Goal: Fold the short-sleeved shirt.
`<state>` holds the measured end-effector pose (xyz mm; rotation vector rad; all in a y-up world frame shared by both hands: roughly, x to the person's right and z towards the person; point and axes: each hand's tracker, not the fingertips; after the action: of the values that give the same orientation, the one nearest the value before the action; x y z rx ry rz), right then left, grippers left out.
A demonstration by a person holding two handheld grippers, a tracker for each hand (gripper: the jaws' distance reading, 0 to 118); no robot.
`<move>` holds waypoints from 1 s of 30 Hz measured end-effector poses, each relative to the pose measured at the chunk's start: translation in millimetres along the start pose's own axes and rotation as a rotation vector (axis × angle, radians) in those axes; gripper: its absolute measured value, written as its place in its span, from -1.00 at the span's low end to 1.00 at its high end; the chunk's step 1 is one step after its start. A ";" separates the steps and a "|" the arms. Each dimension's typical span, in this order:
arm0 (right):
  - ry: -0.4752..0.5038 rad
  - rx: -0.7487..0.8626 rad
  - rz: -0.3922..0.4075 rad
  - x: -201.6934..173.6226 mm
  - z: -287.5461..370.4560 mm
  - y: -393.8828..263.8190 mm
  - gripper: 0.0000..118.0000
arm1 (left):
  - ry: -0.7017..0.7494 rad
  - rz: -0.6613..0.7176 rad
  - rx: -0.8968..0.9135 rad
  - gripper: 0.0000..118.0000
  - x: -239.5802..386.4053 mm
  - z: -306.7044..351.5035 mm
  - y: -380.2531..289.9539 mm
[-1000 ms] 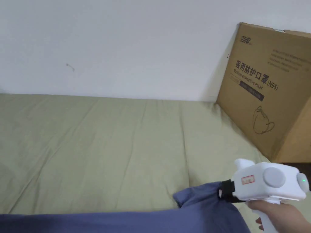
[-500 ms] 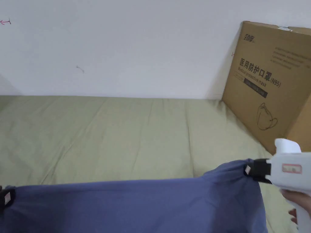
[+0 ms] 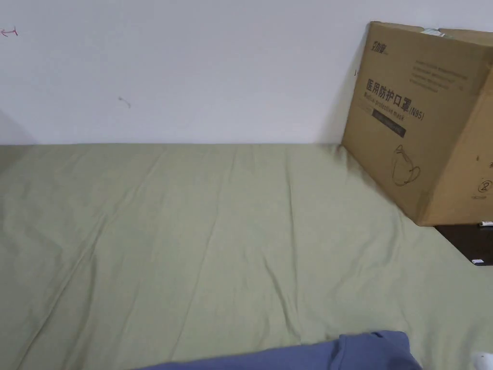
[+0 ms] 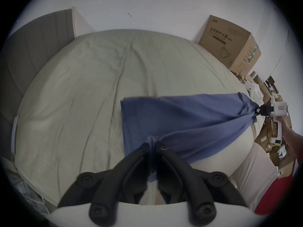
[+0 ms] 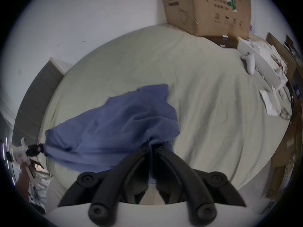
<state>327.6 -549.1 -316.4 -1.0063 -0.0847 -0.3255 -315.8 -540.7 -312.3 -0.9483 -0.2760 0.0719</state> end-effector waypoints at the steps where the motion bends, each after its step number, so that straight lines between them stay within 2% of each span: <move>1: -0.032 0.000 -0.003 -1.5 -2.5 -0.9 0.01 | 0.027 0.012 0.002 0.36 -1.2 1.1 -3.4; 2: -0.073 0.001 0.032 -4.2 -2.3 -1.7 0.59 | 0.036 0.020 -0.001 0.97 -2.6 3.0 -6.3; 3: -0.111 0.031 0.071 -7.8 2.7 -2.7 0.81 | 0.052 0.025 -0.004 0.97 -5.1 5.3 -9.3; 4: -0.116 0.065 0.110 -11.2 10.8 -3.4 0.85 | 0.061 0.024 0.010 0.88 -3.9 12.2 -11.1; 6: -0.096 0.152 0.203 -26.1 34.0 -2.3 0.85 | 0.062 0.015 0.101 0.89 3.0 33.8 -5.1; 9: -0.052 0.310 0.302 -65.5 78.7 -7.0 0.85 | 0.032 0.005 0.216 0.89 23.2 60.6 9.1; 13: 0.066 0.696 0.351 -119.2 130.3 -30.3 0.85 | 0.010 -0.015 0.471 0.89 72.2 93.5 28.9; 14: 0.092 0.800 0.354 -130.8 139.0 -39.5 0.84 | 0.021 -0.021 0.579 0.82 87.6 101.5 29.7; 15: 0.117 0.885 0.348 -140.2 145.9 -48.8 0.83 | 0.020 -0.029 0.672 0.66 102.2 108.7 29.9; 16: 0.126 0.953 0.332 -147.9 151.0 -57.0 0.80 | 0.036 -0.037 0.751 0.34 113.5 112.9 28.1; 17: 0.080 1.041 0.291 -156.5 154.7 -68.6 0.49 | 0.054 -0.061 0.836 -0.38 126.3 116.2 26.2; 18: 0.023 1.115 0.250 -162.5 157.2 -77.4 -0.23 | 0.096 -0.083 0.876 -1.00 136.3 117.1 25.3; 19: 0.009 1.153 0.225 -166.2 160.1 -80.9 -1.00 | 0.189 -0.105 0.889 -1.00 142.5 114.2 21.9; 20: 0.041 1.134 0.220 -165.2 161.5 -78.8 -1.00 | 0.192 -0.111 0.948 -1.00 150.2 116.0 21.1; 21: 0.123 1.114 0.243 -163.7 164.5 -77.4 -1.00 | 0.155 -0.121 0.971 -1.00 153.4 119.2 20.9; 23: 0.080 1.101 0.270 -165.4 167.6 -77.5 -1.00 | 0.184 -0.116 0.993 -1.00 163.1 121.5 17.8; 27: 0.061 1.077 0.283 -161.2 175.3 -72.3 -1.00 | 0.178 -0.069 1.010 -1.00 155.6 133.8 14.5; 30: 0.077 1.050 0.286 -155.8 181.1 -72.8 -1.00 | 0.048 0.090 0.947 -1.00 104.0 149.4 25.1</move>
<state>171.9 -397.0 -193.9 0.0411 -0.0304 -0.0255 -253.7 -388.9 -229.3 -0.0200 -0.1242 0.2375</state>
